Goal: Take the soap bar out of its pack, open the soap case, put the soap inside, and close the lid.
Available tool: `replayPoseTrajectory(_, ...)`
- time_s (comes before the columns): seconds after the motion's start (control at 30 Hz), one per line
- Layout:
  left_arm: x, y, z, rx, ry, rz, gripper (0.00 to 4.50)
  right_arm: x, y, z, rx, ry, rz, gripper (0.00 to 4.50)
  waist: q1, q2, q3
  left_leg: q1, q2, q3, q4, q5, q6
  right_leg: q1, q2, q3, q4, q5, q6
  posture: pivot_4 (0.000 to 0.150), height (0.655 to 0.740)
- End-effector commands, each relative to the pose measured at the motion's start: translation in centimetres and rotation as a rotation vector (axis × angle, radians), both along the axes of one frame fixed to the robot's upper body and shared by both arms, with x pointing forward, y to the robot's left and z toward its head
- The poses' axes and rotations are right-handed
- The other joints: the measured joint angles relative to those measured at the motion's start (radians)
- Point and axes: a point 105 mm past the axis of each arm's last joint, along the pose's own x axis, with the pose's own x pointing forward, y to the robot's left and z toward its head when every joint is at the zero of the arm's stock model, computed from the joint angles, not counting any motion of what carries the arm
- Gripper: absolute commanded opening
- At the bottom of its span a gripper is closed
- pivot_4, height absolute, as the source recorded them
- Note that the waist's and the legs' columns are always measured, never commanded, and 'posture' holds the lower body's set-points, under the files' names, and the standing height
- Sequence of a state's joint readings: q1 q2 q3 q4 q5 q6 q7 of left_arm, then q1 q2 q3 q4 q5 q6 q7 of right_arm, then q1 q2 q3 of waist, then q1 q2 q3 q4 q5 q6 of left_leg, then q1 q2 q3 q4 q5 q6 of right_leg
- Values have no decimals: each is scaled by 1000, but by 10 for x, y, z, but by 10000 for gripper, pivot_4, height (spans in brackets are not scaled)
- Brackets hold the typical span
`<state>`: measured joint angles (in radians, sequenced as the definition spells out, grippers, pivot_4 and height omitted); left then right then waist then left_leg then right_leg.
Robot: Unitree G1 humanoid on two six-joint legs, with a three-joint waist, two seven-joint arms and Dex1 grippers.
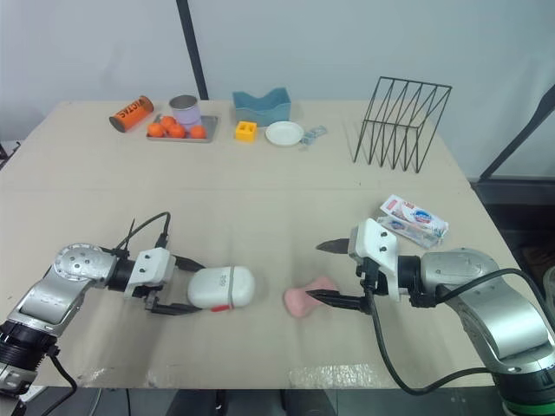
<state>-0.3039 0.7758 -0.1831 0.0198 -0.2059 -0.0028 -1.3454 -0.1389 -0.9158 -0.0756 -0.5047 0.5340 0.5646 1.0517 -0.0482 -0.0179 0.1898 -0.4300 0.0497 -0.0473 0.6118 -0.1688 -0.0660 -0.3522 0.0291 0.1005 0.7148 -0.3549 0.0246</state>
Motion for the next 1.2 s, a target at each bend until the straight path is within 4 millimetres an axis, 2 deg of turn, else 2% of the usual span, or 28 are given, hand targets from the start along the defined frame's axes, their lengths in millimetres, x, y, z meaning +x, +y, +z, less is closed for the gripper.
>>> replayPoseTrajectory(0.03, -1, 13, 24, -8, -87, 17, 33874, 0, 3, 8, 13, -30, 26, 45000, 0, 0, 0, 0, 0, 0, 0, 0, 0, 0, 0, 0, 0, 0, 0, 1500, 7400)
replayPoseTrajectory(0.2, -5, 28, 29, 41, -112, 52, 33874, 7, 5, 8, 26, -15, 17, 45000, 0, 0, 0, 0, 0, 0, 0, 0, 0, 0, 0, 0, 0, 0, 0, 1500, 7400)
replayPoseTrajectory(0.57, -17, 41, 5, 97, -34, 72, 33874, 10, 9, 5, 16, -13, 54, 45000, 0, 0, 0, 0, 0, 0, 0, 0, 0, -1, 0, 0, 0, 0, 0, 1500, 7400)
replayPoseTrajectory(0.63, -16, 39, 6, 82, -29, 72, 44684, 9, 9, 5, 17, -13, 54, 45000, 0, 0, 0, 0, 0, 0, 0, 0, 0, -1, 0, 0, 0, 0, 0, 1500, 7400)
replayPoseTrajectory(0.77, -12, 39, 8, 82, -60, 83, 44925, 9, 9, 5, 18, -13, 53, 45000, 0, 0, 0, 0, 0, 0, 0, 0, 0, -1, 0, 0, 0, 0, 0, 1500, 7400)
replayPoseTrajectory(1.03, -15, 30, 17, 33, -24, 75, 44925, 8, 9, 4, 17, -13, 51, 45000, 0, 0, 0, 0, 0, 0, 0, 0, 0, -1, 0, 0, 0, 0, 0, 1500, 7400)
replayPoseTrajectory(1.2, -17, 28, 15, 52, -16, 63, 44925, 9, 9, 4, 18, -16, 49, 45000, 0, 0, 0, 0, 0, 0, 0, 0, 0, -1, 0, 0, 0, 0, 0, 1500, 7400)
